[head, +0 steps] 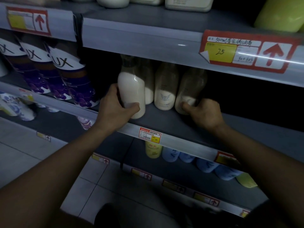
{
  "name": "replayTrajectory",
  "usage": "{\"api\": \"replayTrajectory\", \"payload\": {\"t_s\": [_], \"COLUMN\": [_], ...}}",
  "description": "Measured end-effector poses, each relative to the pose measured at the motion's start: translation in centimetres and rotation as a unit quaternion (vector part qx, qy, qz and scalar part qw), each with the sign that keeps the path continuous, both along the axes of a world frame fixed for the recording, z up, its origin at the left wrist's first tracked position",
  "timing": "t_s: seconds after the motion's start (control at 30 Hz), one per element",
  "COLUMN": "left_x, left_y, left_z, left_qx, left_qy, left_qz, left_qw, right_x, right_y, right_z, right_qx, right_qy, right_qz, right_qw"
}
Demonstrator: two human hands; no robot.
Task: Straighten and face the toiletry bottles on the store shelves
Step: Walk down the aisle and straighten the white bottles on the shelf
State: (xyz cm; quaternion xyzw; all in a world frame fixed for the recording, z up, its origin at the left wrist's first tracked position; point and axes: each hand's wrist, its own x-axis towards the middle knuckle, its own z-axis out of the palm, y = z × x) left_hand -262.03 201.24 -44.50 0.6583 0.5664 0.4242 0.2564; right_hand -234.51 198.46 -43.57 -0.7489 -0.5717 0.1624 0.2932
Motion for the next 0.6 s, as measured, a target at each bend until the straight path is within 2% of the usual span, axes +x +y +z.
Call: {"api": "replayTrajectory", "payload": {"t_s": [0.27, 0.47, 0.6], "left_x": [0.0, -0.3, -0.8], "left_y": [-0.2, -0.5, -0.8], "left_z": [0.3, 0.7, 1.0], "left_qx": [-0.012, -0.031, -0.044], "left_qy": [-0.012, -0.017, -0.022], "left_qz": [-0.012, -0.028, -0.031], "left_qw": [1.000, 0.999, 0.998], "right_x": [-0.1, -0.3, -0.5], "right_y": [0.0, -0.3, -0.8], "right_z": [-0.1, -0.2, -0.4], "right_qx": [0.011, 0.012, 0.018], "right_qy": [0.002, 0.036, 0.018], "right_qz": [0.006, 0.006, 0.013], "right_qw": [1.000, 0.999, 1.000]}}
